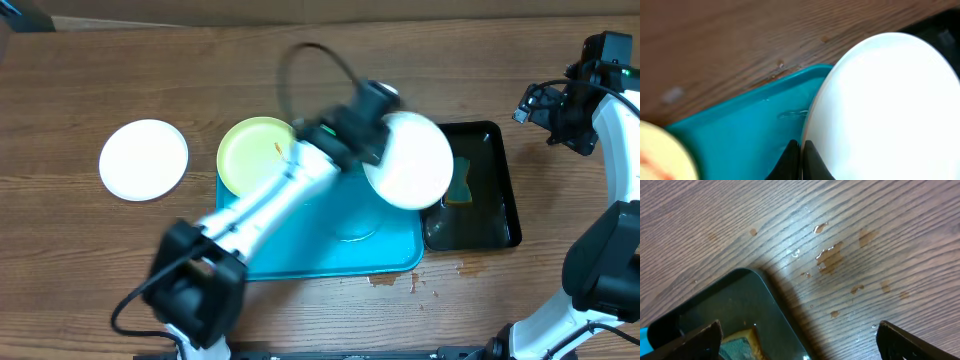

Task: Clean dirty plates on tray and stack at the side
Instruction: 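Carry the white plate left and stack it on the pink-white plate, then move the left gripper to the yellow plate and grip its rim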

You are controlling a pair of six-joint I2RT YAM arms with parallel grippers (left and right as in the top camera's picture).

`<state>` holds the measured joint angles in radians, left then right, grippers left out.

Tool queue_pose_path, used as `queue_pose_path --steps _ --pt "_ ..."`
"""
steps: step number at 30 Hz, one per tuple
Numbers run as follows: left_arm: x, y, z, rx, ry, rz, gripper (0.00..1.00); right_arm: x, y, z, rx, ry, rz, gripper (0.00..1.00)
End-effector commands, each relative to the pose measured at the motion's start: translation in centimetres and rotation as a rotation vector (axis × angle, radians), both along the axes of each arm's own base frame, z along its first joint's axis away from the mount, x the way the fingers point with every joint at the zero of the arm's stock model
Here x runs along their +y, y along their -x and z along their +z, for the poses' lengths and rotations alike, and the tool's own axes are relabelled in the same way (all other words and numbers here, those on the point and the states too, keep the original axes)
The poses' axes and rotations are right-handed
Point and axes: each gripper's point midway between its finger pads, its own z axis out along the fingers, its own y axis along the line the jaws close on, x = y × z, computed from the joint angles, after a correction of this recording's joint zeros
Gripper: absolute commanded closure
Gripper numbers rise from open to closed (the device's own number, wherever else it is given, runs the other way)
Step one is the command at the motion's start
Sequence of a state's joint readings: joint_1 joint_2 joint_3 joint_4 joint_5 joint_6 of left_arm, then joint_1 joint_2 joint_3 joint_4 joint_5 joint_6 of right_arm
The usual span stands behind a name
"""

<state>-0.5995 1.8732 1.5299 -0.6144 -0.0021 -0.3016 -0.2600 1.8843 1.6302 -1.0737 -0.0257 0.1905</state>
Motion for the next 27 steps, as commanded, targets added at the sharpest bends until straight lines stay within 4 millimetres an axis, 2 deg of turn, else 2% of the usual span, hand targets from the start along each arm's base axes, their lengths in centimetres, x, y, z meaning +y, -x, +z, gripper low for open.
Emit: queue_pose_path --steps 1,5,8,13,17,20,22,24,27 --pt "1.3 0.2 5.1 0.2 0.437 -0.067 0.96 -0.2 -0.2 0.7 -0.02 0.005 -0.01 0.0" --pt "11.6 -2.9 4.9 0.27 0.532 0.155 0.96 -0.2 -0.2 0.7 -0.02 0.005 -0.01 0.0" --pt "20.5 -3.5 3.8 0.308 0.542 0.379 0.96 -0.2 -0.2 0.7 -0.02 0.005 -0.01 0.0" --pt "33.1 -0.7 2.1 0.381 0.564 0.724 0.96 -0.2 -0.2 0.7 -0.02 0.005 -0.011 0.0" --pt "43.0 3.6 0.0 0.399 0.434 1.033 0.95 -0.2 -0.2 0.7 -0.02 0.005 -0.01 0.0" --pt "48.1 7.5 -1.7 0.435 0.307 1.232 0.96 -0.2 -0.2 0.7 -0.02 0.005 -0.01 0.0" --pt "50.6 9.7 -2.9 0.449 0.247 1.345 0.96 -0.2 -0.2 0.7 -0.02 0.005 -0.01 0.0" --pt "51.8 10.4 -3.8 0.437 0.25 1.392 0.96 -0.2 -0.2 0.7 -0.02 0.005 -0.01 0.0" --pt "52.6 10.1 -4.9 0.396 0.261 1.407 0.96 -0.2 -0.2 0.7 -0.02 0.005 -0.01 0.0"
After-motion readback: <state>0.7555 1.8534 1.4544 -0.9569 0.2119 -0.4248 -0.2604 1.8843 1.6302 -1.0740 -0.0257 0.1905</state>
